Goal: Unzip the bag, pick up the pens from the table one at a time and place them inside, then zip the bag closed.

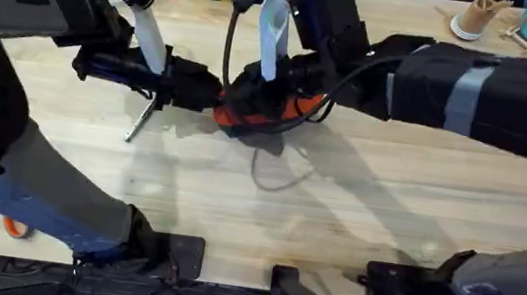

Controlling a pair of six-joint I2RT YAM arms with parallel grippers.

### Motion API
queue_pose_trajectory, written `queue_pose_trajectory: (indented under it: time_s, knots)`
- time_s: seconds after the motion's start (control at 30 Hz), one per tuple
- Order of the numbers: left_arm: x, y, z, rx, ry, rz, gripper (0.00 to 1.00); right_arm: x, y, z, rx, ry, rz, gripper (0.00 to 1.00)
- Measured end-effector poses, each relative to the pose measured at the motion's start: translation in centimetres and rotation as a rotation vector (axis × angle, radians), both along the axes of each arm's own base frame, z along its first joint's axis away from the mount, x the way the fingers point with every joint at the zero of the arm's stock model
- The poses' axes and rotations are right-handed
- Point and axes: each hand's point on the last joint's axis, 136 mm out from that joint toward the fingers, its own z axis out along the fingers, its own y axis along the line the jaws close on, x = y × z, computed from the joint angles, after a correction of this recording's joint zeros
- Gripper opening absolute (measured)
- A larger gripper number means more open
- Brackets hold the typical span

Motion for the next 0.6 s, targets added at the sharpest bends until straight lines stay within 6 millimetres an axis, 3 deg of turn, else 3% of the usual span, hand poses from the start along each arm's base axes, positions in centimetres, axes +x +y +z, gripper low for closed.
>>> queue_pose_trajectory:
  time_s: [0.1,0.23,0.3,0.6]
  knots:
    - [-0.02,-0.07,0.00,0.000,0.000,-0.002,0.042,-0.36,0.50,0.38,0.017,0.000,0.017,0.391]
    - [-0.01,-0.07,0.01,0.000,0.000,-0.002,0.042,-0.75,0.97,0.81,0.030,-0.002,0.037,0.954]
    - [-0.02,-0.07,0.01,0.000,0.000,-0.002,0.042,-0.75,1.00,0.87,0.031,-0.004,0.039,0.993]
    - [-0.02,-0.07,0.01,0.000,0.000,-0.002,0.042,-0.74,1.01,0.88,0.031,-0.004,0.038,0.997]
